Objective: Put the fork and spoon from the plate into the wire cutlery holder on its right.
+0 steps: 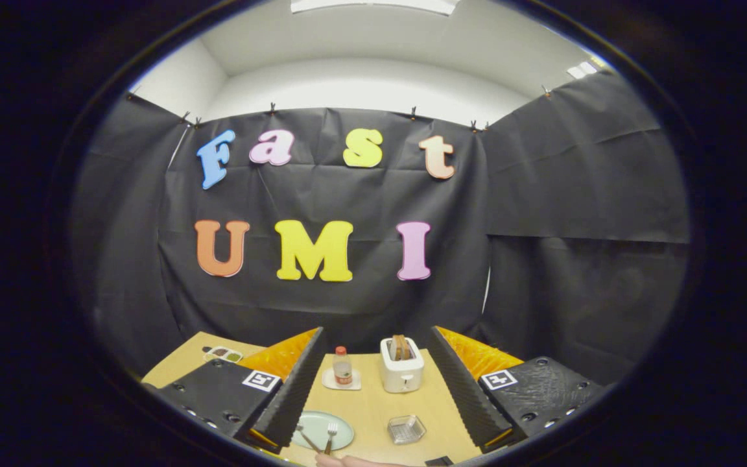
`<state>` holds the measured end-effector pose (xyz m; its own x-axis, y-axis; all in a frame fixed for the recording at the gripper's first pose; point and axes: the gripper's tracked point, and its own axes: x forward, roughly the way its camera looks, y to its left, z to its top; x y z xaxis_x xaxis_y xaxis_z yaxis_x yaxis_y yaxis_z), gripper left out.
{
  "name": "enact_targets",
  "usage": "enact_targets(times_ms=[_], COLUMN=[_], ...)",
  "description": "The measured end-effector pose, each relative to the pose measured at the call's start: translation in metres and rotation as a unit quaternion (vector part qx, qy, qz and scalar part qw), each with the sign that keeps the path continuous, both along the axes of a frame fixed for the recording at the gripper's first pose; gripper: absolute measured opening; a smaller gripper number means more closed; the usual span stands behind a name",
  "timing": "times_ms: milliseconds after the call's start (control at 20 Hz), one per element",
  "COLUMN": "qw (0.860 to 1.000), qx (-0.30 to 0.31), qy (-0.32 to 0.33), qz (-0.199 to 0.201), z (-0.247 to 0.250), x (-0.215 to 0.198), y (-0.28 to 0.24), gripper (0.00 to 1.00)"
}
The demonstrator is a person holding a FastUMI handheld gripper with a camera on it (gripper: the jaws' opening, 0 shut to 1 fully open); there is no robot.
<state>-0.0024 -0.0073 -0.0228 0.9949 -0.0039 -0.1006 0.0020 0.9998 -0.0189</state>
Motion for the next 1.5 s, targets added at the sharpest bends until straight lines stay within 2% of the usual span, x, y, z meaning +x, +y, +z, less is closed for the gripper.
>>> enact_targets(times_ms=[350,600,1050,1300,1500], qw=[1.0,0.999,0.983,0.963,0.945], qx=[0.004,-0.016,-0.052,-0.049,-0.033], qy=[0.02,0.045,0.162,0.257,0.32], qz=[0.007,0.026,0.066,0.063,0.057], z=[-0.017,-0.055,-0.203,-0.298,-0.351], x=[0.012,0.024,0.04,0.03,0.022], y=[0.013,0.033,0.063,0.07,0.079], gripper=[0.96,0.96,0.96,0.94,0.92])
